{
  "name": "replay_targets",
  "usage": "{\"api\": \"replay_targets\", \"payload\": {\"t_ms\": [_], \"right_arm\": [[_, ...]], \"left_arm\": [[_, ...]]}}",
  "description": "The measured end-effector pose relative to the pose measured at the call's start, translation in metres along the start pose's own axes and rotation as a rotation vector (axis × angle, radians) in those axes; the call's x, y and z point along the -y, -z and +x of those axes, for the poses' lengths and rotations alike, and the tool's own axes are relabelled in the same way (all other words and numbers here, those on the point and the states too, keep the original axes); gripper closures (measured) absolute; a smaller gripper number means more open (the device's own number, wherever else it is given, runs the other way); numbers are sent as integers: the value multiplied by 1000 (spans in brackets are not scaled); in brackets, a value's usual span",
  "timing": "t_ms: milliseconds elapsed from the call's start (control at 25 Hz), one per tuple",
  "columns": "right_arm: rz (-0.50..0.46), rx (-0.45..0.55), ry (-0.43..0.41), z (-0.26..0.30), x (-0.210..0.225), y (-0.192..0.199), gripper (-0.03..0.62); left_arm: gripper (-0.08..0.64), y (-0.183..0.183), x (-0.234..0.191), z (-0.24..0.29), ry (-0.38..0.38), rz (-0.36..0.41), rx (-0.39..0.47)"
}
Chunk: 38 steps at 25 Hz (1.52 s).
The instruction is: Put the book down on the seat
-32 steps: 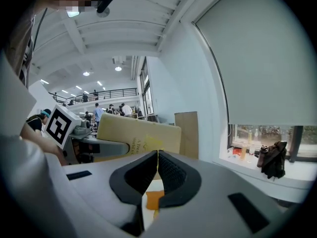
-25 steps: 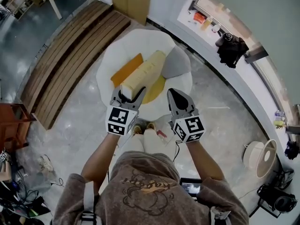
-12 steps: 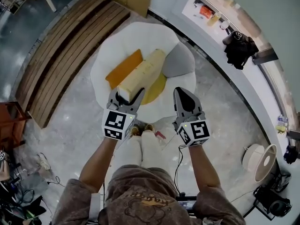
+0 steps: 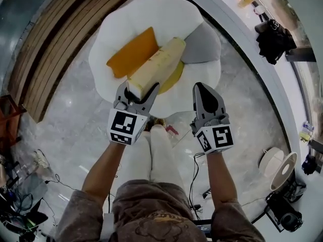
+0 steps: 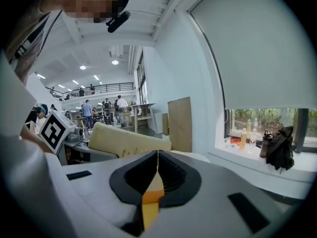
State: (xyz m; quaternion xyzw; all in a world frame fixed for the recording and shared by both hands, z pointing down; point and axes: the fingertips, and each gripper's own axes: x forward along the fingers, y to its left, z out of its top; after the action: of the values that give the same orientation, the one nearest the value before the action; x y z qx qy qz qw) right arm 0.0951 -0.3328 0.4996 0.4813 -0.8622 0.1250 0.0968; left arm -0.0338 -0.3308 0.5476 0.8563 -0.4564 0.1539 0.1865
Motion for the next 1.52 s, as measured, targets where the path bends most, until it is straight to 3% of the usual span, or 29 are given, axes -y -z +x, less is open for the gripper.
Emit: {"api": "replay_targets", "payload": {"t_ms": [720, 1080, 1360, 1520], "right_arm": [[89, -78, -58, 67, -2, 145, 572], [111, -114, -64, 81, -1, 180, 572], [133, -136, -82, 91, -6, 195, 572], [150, -153, -89, 93, -10, 208, 572]], "left_arm": [[344, 127, -33, 53, -12, -31, -74], [344, 154, -42, 69, -12, -68, -88], [342, 179, -51, 96, 52, -248, -98], [342, 211, -60, 127, 90, -449, -93]]}}
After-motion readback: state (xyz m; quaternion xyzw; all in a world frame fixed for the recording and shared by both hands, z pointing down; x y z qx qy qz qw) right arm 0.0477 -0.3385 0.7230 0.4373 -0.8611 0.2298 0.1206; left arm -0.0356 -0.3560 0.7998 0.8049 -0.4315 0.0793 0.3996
